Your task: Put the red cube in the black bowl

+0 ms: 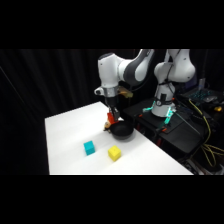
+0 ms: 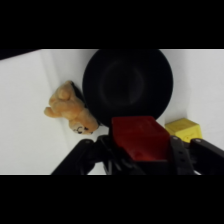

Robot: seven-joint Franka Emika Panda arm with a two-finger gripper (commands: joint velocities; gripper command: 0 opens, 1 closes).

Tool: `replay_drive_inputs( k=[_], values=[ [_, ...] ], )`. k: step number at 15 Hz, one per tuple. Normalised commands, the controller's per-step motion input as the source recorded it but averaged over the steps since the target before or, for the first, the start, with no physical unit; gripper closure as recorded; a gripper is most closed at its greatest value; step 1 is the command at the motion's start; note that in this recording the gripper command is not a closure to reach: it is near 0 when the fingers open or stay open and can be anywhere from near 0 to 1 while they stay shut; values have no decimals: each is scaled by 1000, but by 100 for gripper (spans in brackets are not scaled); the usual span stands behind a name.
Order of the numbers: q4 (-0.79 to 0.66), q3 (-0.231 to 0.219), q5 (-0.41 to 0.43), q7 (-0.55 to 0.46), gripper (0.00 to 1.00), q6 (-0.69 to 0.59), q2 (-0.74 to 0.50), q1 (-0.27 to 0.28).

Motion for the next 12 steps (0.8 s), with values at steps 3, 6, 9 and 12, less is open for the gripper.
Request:
replay_drive_inputs(
  k=[3, 6, 9, 12],
  values=[
    [-285, 10, 242, -182, 100, 275, -87, -34],
    [-152, 18, 228, -204, 100, 204, 32, -32],
    [29, 11, 119, -138, 0, 125, 109, -37],
    [139, -3, 34, -76, 0, 61, 74, -39]
  ],
)
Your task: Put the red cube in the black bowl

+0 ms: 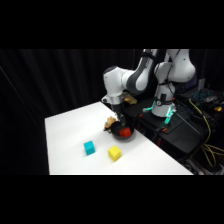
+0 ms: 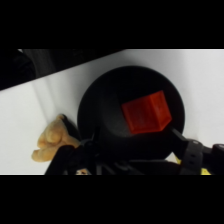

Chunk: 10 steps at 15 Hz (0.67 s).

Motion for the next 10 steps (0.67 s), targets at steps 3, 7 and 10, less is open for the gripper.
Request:
replay_drive_inputs(
  k=[3, 7, 10],
  values=[
    [103, -13, -76, 67, 0, -154, -189, -10],
    [92, -18, -210, 263, 0, -530, -536, 10],
    [222, 24, -153, 187, 0, -701, -585, -16]
  ],
)
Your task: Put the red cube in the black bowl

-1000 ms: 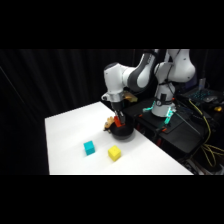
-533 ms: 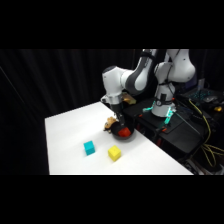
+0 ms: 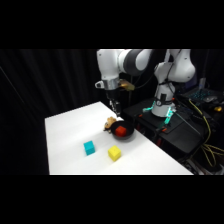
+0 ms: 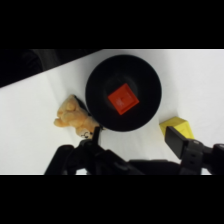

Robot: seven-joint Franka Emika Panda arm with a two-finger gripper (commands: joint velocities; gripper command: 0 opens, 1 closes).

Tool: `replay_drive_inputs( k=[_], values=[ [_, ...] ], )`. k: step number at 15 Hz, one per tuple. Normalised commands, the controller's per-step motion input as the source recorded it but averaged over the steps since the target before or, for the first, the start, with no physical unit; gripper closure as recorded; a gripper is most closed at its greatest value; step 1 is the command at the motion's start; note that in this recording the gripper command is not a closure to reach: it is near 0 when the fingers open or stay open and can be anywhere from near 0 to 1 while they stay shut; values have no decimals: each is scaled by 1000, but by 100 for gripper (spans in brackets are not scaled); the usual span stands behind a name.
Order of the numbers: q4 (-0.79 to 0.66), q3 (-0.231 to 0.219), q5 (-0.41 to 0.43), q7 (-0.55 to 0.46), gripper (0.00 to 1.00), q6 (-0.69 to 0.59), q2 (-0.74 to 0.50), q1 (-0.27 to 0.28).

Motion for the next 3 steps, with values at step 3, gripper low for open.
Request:
replay_drive_inputs(
  k=[3],
  values=[
    [340, 42, -63, 4, 0, -594, -380, -31]
  ],
)
